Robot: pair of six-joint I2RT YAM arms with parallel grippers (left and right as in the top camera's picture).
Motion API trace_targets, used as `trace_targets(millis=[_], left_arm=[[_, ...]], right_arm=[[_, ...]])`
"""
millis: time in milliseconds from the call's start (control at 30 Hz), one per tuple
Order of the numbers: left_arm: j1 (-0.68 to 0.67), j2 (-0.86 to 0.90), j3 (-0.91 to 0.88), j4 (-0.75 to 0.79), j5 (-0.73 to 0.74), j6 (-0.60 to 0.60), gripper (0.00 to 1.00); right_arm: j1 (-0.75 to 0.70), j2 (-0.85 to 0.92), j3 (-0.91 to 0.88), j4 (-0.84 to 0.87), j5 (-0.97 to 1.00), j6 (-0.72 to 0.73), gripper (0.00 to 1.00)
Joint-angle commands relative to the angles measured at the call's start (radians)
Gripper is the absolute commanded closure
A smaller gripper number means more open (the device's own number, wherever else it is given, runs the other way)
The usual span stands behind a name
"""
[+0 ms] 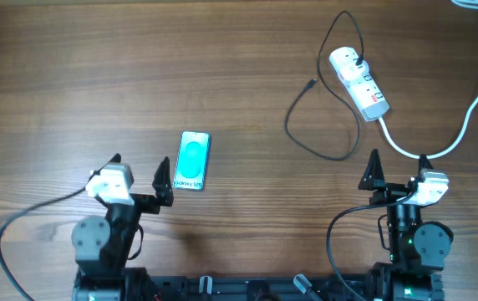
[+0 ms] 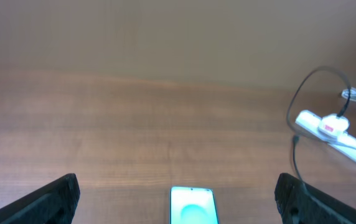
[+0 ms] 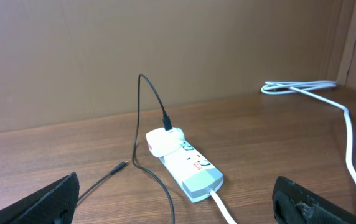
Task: Plug charger to phone and switch on socket
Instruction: 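Move the left gripper over the teal-screened phone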
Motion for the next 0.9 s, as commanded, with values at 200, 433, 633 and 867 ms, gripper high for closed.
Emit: trace_targets(millis=[200, 433, 633, 867], left_arm=[[-0.005, 0.305, 0.314, -0.193, 0.137, -0.036, 0.0], [-0.005, 0.425, 0.328, -0.324, 0.215, -0.036, 0.0], [-0.005, 0.502, 0.328, -0.306, 0.292, -0.058, 0.0], [-0.005, 0.568, 0.335, -0.254, 0.293, -0.133, 0.0]], right_arm=[[-0.005, -0.014, -0.002, 0.001, 0.009, 0.003, 0.0], [-0.005, -0.014, -0.002, 0.002, 0.009, 0.002, 0.0], [-0.005, -0.014, -0.002, 0.002, 0.009, 0.003, 0.0], [-0.005, -0.014, -0.002, 0.002, 0.009, 0.002, 0.0]])
